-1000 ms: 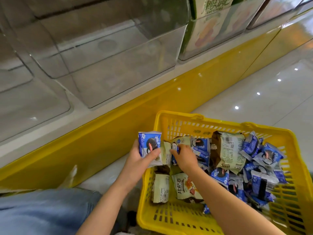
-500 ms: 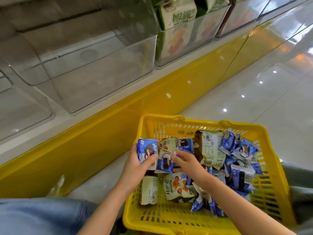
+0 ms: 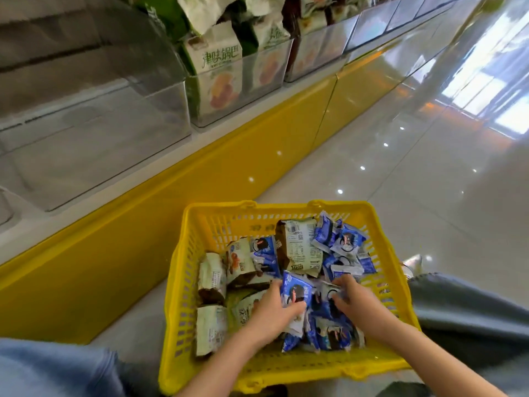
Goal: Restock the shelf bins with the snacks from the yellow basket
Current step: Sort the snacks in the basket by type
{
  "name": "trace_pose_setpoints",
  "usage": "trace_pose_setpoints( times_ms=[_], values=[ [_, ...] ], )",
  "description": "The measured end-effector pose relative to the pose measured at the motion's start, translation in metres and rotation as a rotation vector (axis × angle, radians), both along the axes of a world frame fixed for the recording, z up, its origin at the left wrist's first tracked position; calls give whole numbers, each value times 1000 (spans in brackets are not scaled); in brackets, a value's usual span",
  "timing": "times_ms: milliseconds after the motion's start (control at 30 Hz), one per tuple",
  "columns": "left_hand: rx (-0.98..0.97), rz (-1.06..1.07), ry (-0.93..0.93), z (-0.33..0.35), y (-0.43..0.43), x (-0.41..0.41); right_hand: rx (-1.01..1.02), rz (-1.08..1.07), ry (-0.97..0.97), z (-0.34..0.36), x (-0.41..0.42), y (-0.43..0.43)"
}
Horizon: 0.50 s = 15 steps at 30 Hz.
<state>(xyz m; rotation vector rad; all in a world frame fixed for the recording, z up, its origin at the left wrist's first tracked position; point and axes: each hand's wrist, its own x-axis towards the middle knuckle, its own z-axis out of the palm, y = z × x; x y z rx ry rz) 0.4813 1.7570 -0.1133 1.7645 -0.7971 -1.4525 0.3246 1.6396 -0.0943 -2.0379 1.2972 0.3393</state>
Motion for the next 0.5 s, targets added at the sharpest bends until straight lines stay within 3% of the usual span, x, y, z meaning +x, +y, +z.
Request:
trace_pose_setpoints(
  times_ms=[67,267,333,400,500],
  values=[
    [26,-94,-50,-4,-15,-21,-110,54,123,-7,-22,-13],
    [41,-319,-150,-9,-42,-57,-175,122,342,-16,-46,-25],
    [-32,-276,-189,-14,-35,-44,-317,132,274,-9,-40,-23],
    [-96,-170,-264,-19,-25,-16,-387,156,76,-2,-26,-16],
    [-62,19,-425,-34,-16,36,-299,226,-145,-3,7,-2]
  ],
)
